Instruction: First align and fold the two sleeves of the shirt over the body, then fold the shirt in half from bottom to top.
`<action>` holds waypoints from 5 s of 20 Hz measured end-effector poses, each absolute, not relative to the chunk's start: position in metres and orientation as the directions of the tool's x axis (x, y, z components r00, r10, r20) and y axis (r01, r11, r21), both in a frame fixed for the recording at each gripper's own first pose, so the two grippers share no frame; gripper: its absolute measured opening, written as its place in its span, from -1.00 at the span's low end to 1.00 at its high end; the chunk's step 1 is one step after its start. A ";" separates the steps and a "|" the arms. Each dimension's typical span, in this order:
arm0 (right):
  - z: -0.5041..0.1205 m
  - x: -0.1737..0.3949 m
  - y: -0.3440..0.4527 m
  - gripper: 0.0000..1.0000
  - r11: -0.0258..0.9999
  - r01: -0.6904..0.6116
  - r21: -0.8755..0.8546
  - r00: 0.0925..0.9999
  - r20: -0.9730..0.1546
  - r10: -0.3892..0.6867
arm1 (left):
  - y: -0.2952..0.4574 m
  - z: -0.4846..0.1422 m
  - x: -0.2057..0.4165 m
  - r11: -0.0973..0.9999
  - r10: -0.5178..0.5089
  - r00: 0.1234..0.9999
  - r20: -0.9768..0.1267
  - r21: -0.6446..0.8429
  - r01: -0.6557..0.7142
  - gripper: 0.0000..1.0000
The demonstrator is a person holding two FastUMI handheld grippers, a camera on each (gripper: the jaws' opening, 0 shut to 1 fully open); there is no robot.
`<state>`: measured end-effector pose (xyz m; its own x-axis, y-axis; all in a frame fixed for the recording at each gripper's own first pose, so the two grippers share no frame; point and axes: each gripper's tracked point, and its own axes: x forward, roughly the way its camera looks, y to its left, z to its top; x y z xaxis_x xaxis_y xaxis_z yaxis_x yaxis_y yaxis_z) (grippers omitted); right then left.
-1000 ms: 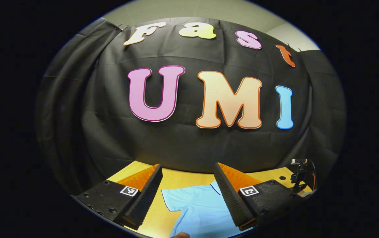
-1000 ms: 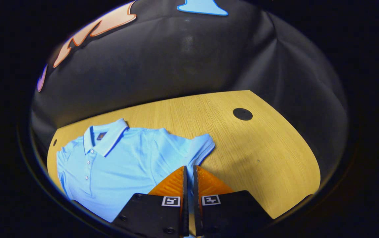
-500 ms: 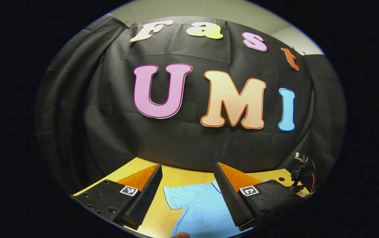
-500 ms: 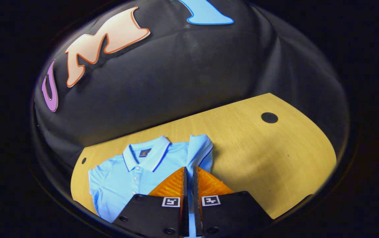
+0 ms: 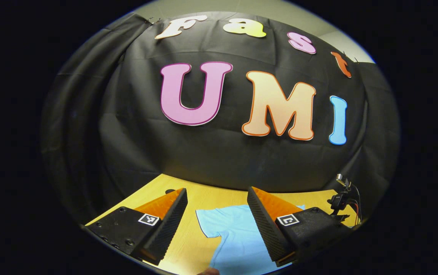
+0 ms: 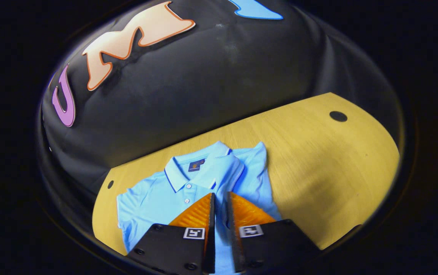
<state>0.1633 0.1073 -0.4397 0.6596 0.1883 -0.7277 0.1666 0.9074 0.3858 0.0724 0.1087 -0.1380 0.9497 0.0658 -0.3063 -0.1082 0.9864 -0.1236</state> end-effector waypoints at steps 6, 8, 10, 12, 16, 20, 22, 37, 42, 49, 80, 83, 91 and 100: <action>-0.403 0.151 0.095 0.97 0.937 0.088 0.339 0.697 -0.693 0.185 | 0.116 -0.170 0.086 0.986 0.065 0.932 -0.356 -0.118 -0.114 0.91; -0.391 0.140 0.089 0.95 0.945 0.063 0.320 0.704 -0.686 0.185 | 0.115 -0.182 0.094 0.986 0.062 0.928 -0.368 -0.121 -0.114 0.91; -0.387 0.124 0.074 0.95 0.958 0.055 0.282 0.701 -0.694 0.164 | 0.113 -0.196 0.102 0.984 0.064 0.919 -0.389 -0.127 -0.122 0.89; -0.383 0.105 0.063 0.96 0.961 0.053 0.270 0.693 -0.703 0.159 | 0.113 -0.213 0.112 0.981 0.062 0.912 -0.406 -0.141 -0.130 0.91; -0.375 0.068 0.032 0.96 0.965 0.081 0.248 0.682 -0.720 0.128 | 0.108 -0.255 0.134 0.980 0.050 0.885 -0.463 -0.148 -0.133 0.90; -0.366 0.043 0.002 0.96 0.963 0.144 0.228 0.680 -0.730 0.072 | 0.111 -0.307 0.146 0.979 0.059 0.844 -0.533 -0.133 -0.153 0.91; -0.361 0.037 -0.011 0.95 0.958 0.176 0.229 0.681 -0.731 0.049 | 0.112 -0.336 0.152 0.969 0.064 0.814 -0.577 -0.157 -0.188 0.89; -0.361 0.001 -0.043 0.95 0.946 0.247 0.212 0.658 -0.753 -0.003 | 0.128 -0.425 0.164 0.977 0.149 0.681 -0.717 0.002 -0.211 0.92; -0.362 0.001 -0.044 0.96 0.945 0.240 0.223 0.658 -0.753 0.011 | 0.110 -0.426 0.168 0.984 0.094 0.685 -0.723 -0.037 -0.173 0.00; -0.350 -0.003 -0.054 0.96 0.948 0.224 0.227 0.681 -0.733 0.014 | 0.092 -0.418 0.167 0.973 0.108 0.676 -0.729 -0.061 -0.222 -1.00; -0.317 -0.044 -0.084 0.96 0.949 0.137 0.284 0.722 -0.685 0.101 | -0.087 -0.321 0.132 0.980 -0.194 0.790 -0.582 -0.154 0.127 0.94; -0.313 -0.049 -0.079 0.95 0.955 0.100 0.279 0.727 -0.676 0.121 | -0.066 -0.297 0.102 0.984 -0.177 0.812 -0.557 -0.098 0.147 0.93; -0.307 -0.081 -0.058 0.96 0.972 -0.023 0.236 0.731 -0.659 0.177 | -0.020 -0.276 0.010 0.991 -0.133 0.801 -0.583 -0.083 0.104 0.92; -0.319 -0.147 -0.036 0.96 0.976 -0.119 0.180 0.661 -0.720 0.213 | 0.007 -0.305 -0.103 0.992 -0.115 0.709 -0.696 -0.043 0.118 0.92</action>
<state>-0.1473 -0.0356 -0.3189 0.6607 0.2132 -0.7197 -0.1187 0.9764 0.1803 -0.1026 0.0068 -0.3051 0.7087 -0.1151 -0.6961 0.1184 0.9920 -0.0435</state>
